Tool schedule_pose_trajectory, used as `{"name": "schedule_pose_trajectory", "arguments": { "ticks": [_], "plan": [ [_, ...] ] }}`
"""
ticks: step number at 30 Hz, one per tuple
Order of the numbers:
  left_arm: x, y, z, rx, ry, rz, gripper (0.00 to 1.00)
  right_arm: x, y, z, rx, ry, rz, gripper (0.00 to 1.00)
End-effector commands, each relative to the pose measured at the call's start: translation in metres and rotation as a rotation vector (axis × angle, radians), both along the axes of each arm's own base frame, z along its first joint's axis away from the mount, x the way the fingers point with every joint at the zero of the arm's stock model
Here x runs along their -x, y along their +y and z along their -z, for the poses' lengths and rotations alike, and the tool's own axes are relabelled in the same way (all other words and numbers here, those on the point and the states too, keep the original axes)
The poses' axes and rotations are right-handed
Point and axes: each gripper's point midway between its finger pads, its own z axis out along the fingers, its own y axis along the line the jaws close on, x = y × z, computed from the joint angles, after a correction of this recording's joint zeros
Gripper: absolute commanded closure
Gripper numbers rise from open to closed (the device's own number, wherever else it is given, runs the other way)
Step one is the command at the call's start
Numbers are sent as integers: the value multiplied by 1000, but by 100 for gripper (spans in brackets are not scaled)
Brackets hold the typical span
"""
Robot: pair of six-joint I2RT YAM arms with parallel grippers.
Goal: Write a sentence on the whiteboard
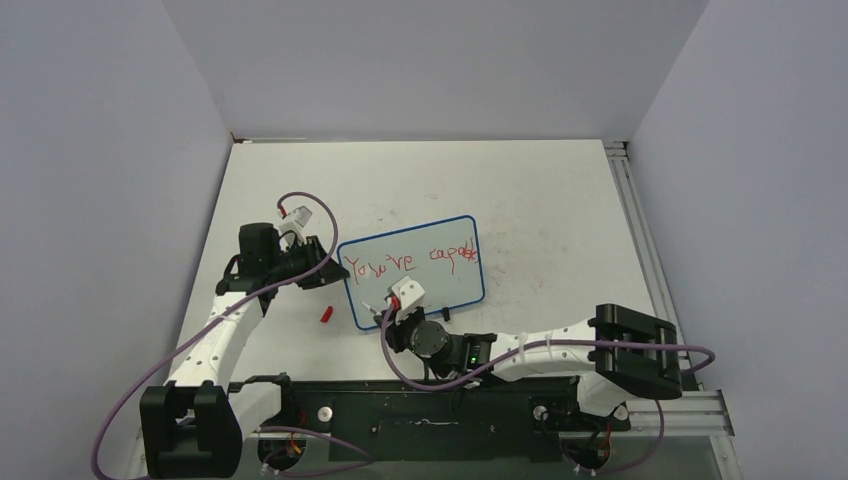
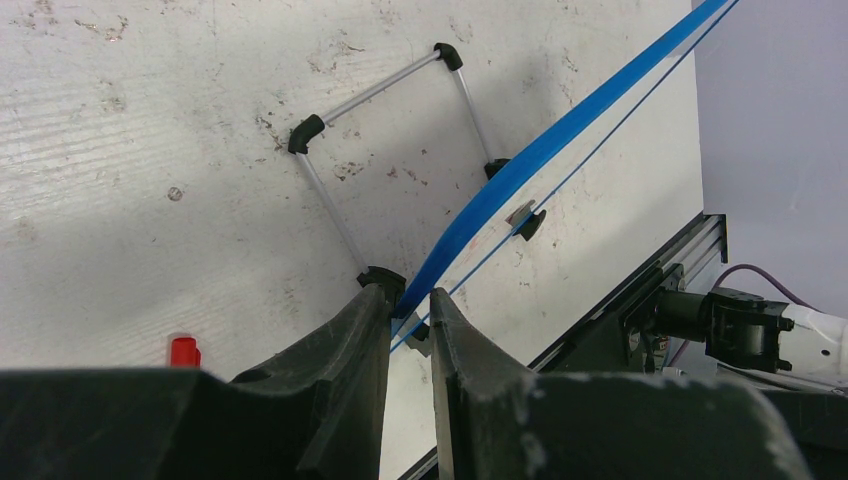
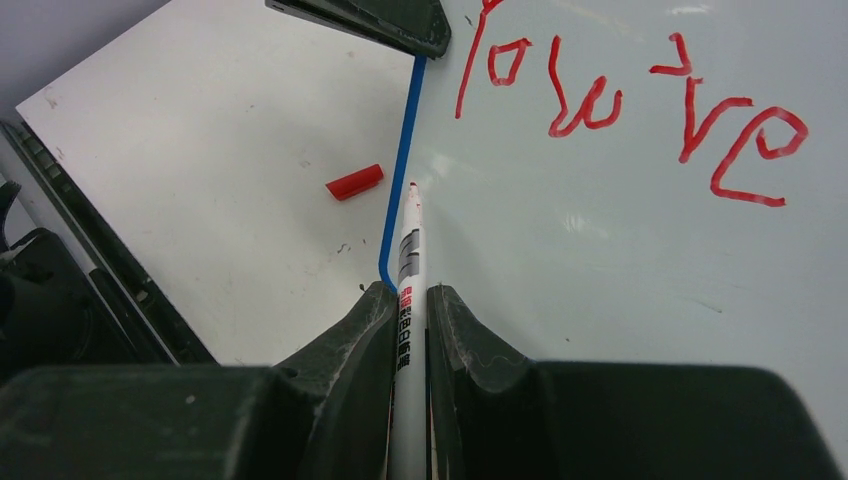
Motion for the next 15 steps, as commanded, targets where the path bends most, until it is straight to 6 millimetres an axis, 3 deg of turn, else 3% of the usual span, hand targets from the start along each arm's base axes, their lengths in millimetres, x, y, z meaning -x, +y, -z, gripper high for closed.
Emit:
{"name": "schedule_pose_trajectory", "arguments": {
  "ticks": [1,15],
  "plan": [
    [-8,-2,-22,5,-75,9,81,-8,20,-30,-106,-39,15,95],
    [-8,-2,-22,9,-74,11,81,-21,19,-11,-68,-19,60,95]
  ]
}}
